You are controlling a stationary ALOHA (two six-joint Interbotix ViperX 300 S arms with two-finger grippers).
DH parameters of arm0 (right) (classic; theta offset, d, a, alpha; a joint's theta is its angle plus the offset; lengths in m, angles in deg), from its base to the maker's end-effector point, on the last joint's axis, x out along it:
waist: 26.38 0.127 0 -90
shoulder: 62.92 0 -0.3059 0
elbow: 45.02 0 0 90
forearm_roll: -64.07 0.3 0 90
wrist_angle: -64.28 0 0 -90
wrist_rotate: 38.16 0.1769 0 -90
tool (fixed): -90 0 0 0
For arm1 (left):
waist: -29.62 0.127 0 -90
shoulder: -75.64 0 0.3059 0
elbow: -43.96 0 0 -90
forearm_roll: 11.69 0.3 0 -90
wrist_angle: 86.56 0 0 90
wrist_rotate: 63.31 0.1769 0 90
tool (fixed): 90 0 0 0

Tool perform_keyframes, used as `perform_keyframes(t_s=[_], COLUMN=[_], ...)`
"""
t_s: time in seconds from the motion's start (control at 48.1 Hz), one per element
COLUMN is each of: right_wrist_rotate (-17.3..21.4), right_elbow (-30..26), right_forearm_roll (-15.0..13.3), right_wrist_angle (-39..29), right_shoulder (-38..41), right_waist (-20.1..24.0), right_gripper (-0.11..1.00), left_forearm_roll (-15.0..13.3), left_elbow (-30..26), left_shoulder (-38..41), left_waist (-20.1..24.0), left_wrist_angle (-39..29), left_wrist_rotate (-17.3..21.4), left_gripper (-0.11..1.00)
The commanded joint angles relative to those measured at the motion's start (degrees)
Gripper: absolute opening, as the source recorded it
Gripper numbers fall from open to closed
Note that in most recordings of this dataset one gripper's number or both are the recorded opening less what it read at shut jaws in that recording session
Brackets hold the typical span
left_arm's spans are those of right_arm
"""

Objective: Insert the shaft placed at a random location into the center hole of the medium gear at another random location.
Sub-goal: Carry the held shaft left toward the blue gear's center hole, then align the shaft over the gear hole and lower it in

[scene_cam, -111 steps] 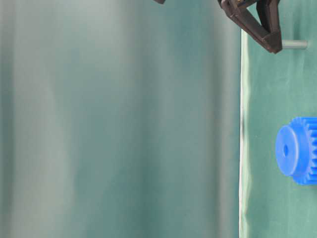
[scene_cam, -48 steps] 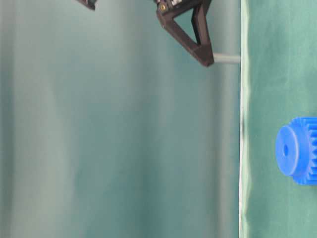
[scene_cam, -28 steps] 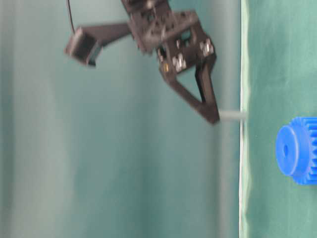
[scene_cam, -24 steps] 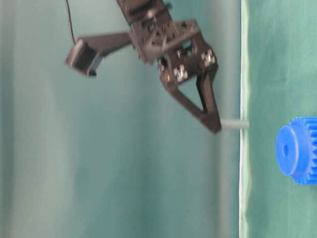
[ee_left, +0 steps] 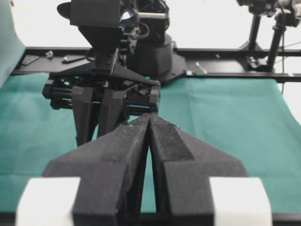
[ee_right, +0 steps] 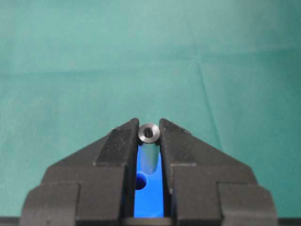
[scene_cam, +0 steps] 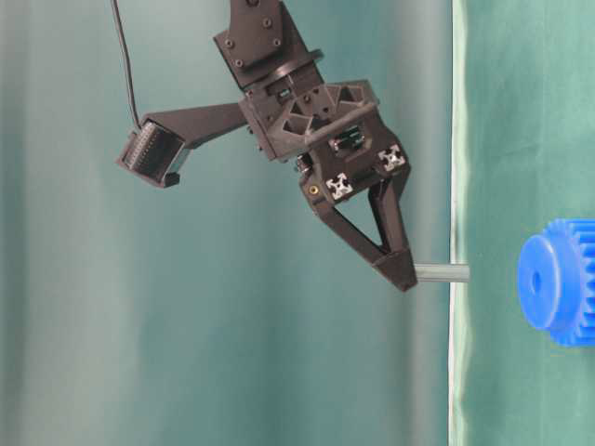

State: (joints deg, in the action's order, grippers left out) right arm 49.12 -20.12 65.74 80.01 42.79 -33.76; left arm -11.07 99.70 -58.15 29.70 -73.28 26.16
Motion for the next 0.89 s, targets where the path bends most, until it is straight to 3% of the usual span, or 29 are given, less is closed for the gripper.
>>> perform_keyframes(t_s=[0.0, 0.874], right_wrist_rotate=[-0.35, 0.26], right_elbow=[-1.41, -2.11], right_forearm_roll=[0.18, 0.53], right_wrist_angle=[0.53, 2.99], right_shoulder=[-0.79, 2.72], right_waist=[0.09, 0.26], right_gripper=[0.14, 0.14], left_forearm_roll=[0.18, 0.18], left_elbow=[-1.41, -1.32], left_shoulder=[0.53, 0.53], left_waist=[0.09, 0.09], left_wrist_angle=[0.53, 0.53], left_wrist_rotate=[-0.09, -0.09], left_gripper=[0.0, 0.0])
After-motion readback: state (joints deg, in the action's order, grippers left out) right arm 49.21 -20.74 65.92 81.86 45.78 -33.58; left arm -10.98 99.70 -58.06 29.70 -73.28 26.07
